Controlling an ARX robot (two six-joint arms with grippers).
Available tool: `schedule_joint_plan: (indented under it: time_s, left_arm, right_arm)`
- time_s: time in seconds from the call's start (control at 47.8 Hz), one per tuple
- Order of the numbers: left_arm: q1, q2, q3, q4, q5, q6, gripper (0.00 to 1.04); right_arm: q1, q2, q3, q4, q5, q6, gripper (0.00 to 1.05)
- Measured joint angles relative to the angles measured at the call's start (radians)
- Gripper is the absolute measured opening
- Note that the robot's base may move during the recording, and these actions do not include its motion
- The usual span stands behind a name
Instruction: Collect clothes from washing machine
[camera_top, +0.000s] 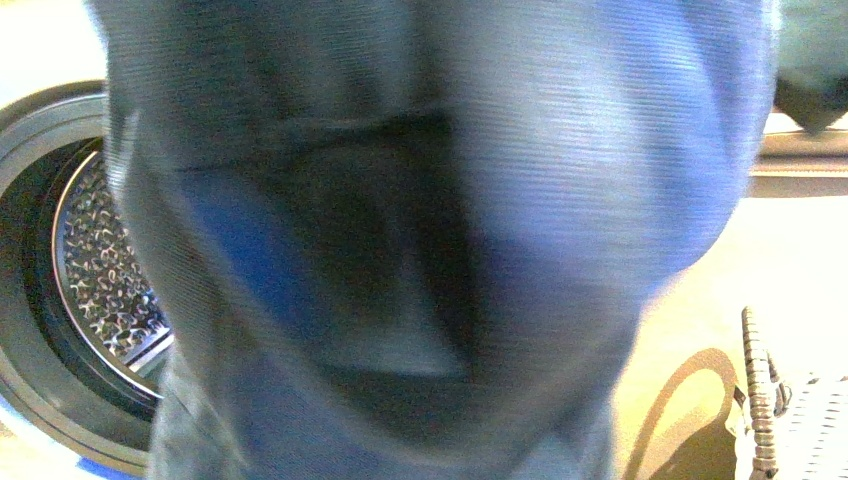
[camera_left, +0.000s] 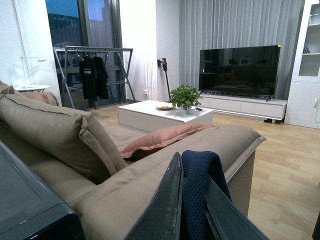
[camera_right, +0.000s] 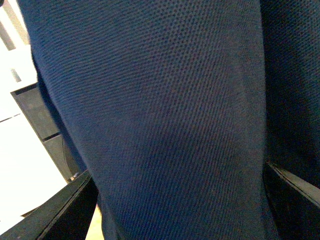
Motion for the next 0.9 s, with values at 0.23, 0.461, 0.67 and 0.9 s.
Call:
schedule_joint_plan:
  time_s: [0.23,0.461,0.67,0.9]
  left_arm:
    - [0.0,0.0,0.0,0.0,0.0,0.0,0.06]
    - [0.0,0.0,0.0,0.0,0.0,0.0,0.06]
    - [0.0,0.0,0.0,0.0,-0.001,0.0,0.06]
    - [0.0,0.0,0.0,0.0,-0.001,0.0,0.06]
  right_arm:
    - [0.042,0.08,0.072,-0.013,0.039,-0.012,0.97]
    - [0.117,0.152,0.151,-0.031,0.091,-0.027,0.97]
    - [0.167,0.204,0.195,-0.01,0.108,-0.025,0.97]
    - [0.23,0.245,0.235,-0.01,0.141,-0.02,0.97]
